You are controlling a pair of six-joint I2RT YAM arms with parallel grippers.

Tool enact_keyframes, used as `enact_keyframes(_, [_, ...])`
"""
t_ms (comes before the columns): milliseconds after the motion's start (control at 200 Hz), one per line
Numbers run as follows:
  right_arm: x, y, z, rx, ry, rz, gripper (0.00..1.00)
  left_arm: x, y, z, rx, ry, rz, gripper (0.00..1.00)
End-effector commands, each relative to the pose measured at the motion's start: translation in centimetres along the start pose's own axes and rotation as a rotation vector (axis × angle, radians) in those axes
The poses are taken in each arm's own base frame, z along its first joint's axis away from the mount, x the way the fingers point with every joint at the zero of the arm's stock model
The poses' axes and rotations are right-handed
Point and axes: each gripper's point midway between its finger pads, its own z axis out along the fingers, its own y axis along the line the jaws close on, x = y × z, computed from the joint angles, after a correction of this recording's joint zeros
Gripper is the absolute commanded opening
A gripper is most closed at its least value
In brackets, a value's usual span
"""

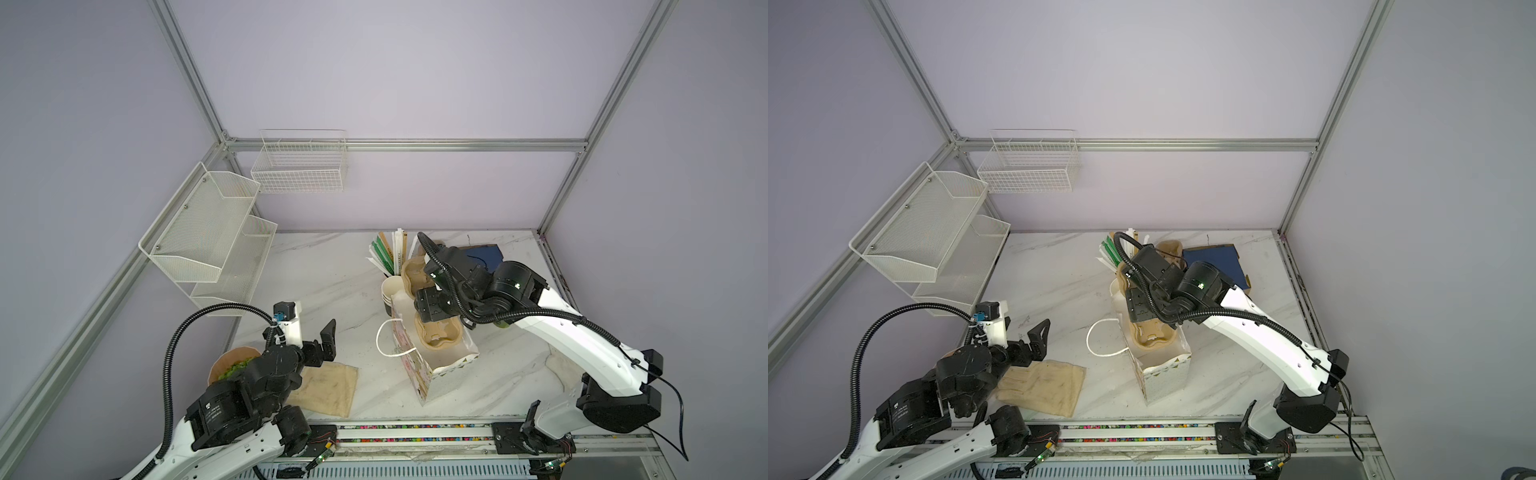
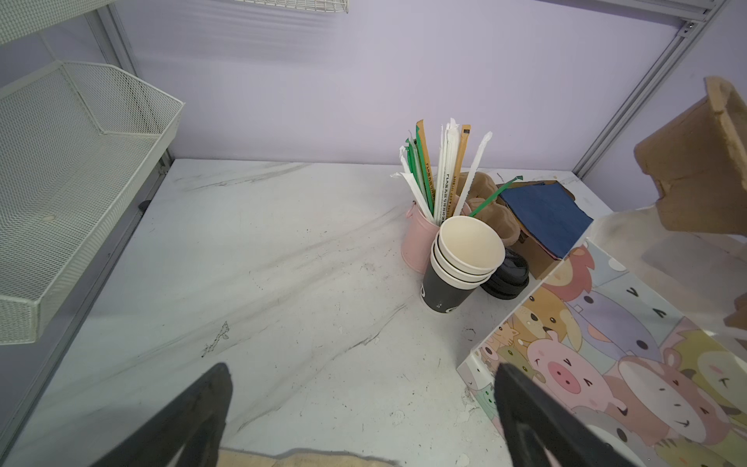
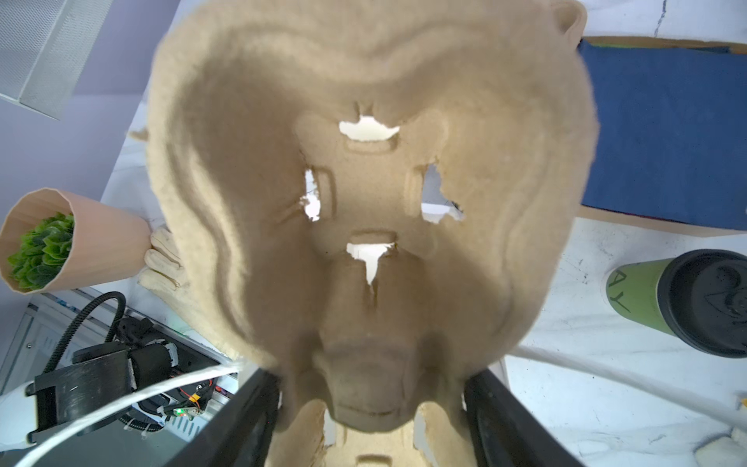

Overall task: Pack a coffee takeout order
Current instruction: Place the cup tray in the takeout bag.

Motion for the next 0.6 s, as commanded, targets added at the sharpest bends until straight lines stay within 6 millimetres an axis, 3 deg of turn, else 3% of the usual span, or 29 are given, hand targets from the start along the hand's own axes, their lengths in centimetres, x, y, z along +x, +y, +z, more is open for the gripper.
enact_keyframes(0, [1.6, -1.2, -0.3, 0.044, 0.043, -0.015, 0.74, -1.1, 0.2, -0.5, -0.001, -0.026, -0.004, 1.00])
enact_keyframes(270, [3.0, -1.8, 0.0, 0.075, 0.099, -0.040, 0.74, -1.1, 0.2, -0.4, -0.002, -0.023, 0.006, 1.00])
enact_keyframes(595, [4.8, -0.8, 1.1, 0.050, 0.154, -0.075, 0.73, -1.0, 0.1, -0.3, -0.005, -0.019, 0.011, 1.00])
